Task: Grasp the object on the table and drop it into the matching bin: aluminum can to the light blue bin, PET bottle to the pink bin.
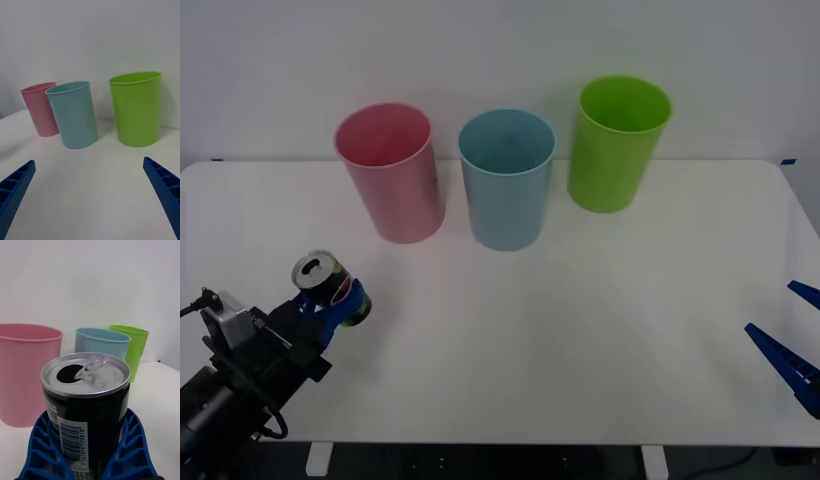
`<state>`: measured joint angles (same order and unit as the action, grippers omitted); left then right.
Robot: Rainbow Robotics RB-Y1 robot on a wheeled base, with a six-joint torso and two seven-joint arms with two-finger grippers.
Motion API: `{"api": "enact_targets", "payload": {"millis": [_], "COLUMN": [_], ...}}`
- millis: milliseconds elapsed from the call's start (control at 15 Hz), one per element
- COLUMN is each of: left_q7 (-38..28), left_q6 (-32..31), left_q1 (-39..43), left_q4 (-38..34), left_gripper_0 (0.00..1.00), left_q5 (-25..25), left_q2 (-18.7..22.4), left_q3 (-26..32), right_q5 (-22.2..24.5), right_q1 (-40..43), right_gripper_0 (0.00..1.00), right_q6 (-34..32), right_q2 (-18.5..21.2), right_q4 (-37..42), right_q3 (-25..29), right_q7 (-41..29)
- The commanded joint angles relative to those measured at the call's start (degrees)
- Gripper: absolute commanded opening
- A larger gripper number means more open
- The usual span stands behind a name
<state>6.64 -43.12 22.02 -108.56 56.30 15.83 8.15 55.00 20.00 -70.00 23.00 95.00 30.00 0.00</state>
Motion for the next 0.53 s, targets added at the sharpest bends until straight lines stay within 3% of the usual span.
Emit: {"api": "enact_targets", "payload": {"millis": [67, 333, 533], "left_q7": [-4.7, -11.7, -13.1], "left_q6": [1.3, 3.7, 9.5], "left_q1": [-1.5, -5.9, -11.7], "left_q4": [-3.5, -5.5, -5.5], "left_gripper_0": [0.00, 0.00, 0.00], "left_q5": [1.1, 3.9, 5.7], "left_q2": [0.0, 0.0, 0.0], "left_q3": [-0.5, -1.7, -6.1], "right_q5": [0.0, 0.0, 0.0], "right_q1": [0.0, 0.0, 0.0], "right_gripper_0": [1.00, 1.00, 1.00], "right_q6": [0.0, 0.0, 0.0], "right_q2": [0.0, 0.0, 0.0], "right_q4": [0.0, 0.0, 0.0], "right_q3": [0.0, 0.0, 0.0], "right_q7": [0.0, 0.0, 0.0]}}
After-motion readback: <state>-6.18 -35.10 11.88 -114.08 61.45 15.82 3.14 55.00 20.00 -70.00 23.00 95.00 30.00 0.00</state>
